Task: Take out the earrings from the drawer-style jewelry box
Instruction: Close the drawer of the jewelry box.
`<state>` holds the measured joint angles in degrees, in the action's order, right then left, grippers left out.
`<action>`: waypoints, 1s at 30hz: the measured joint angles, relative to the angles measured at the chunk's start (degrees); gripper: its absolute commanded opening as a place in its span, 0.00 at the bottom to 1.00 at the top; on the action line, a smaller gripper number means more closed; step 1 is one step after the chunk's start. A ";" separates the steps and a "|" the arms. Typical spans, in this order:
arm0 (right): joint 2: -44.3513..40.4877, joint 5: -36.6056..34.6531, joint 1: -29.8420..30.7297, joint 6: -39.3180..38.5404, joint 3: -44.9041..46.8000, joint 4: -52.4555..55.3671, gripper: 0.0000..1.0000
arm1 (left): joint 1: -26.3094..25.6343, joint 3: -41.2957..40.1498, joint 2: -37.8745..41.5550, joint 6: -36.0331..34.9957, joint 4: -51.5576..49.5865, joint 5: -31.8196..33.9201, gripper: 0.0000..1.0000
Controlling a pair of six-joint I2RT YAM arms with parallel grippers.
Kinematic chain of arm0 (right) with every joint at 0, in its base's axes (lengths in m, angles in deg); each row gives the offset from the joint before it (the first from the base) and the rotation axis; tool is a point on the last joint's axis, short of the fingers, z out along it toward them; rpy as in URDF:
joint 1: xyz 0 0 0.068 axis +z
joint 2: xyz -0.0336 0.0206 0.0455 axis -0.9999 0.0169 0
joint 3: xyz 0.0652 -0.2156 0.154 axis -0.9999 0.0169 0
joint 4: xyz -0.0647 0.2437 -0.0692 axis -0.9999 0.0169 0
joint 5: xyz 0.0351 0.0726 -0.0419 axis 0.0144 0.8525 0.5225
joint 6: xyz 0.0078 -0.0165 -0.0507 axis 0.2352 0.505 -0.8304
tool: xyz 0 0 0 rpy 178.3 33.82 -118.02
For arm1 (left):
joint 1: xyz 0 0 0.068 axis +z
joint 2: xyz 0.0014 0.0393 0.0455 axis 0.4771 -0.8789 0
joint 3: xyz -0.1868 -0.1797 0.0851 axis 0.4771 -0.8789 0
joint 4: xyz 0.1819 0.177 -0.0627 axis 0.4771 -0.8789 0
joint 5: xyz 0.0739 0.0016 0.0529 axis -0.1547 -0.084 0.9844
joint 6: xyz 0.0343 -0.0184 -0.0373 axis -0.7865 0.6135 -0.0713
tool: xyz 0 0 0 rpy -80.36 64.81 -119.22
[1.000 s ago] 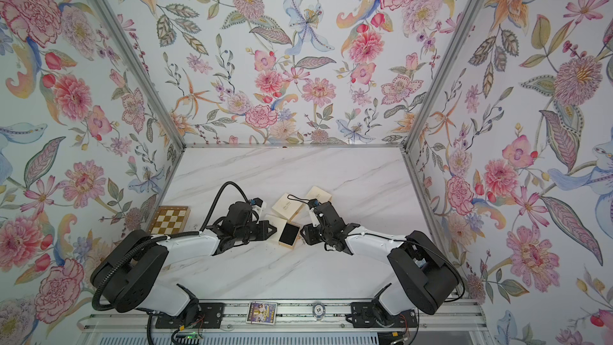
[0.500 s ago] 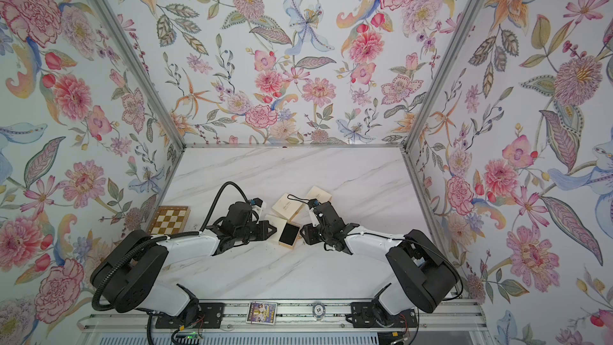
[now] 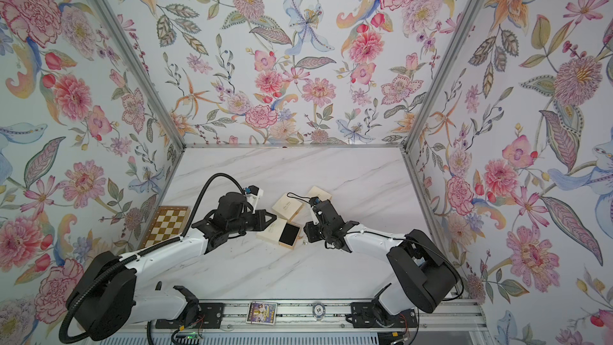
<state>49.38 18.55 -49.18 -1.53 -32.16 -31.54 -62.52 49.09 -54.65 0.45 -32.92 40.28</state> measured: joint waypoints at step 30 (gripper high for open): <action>6.88 -1.44 2.56 -1.55 -6.01 3.13 0.17 | 7.78 -4.26 -9.73 -2.23 0.39 3.30 0.00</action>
<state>56.27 17.11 -46.62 -3.08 -38.17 -28.41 -54.73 44.83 -64.38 -1.78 -32.52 43.58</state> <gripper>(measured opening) 0.173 0.041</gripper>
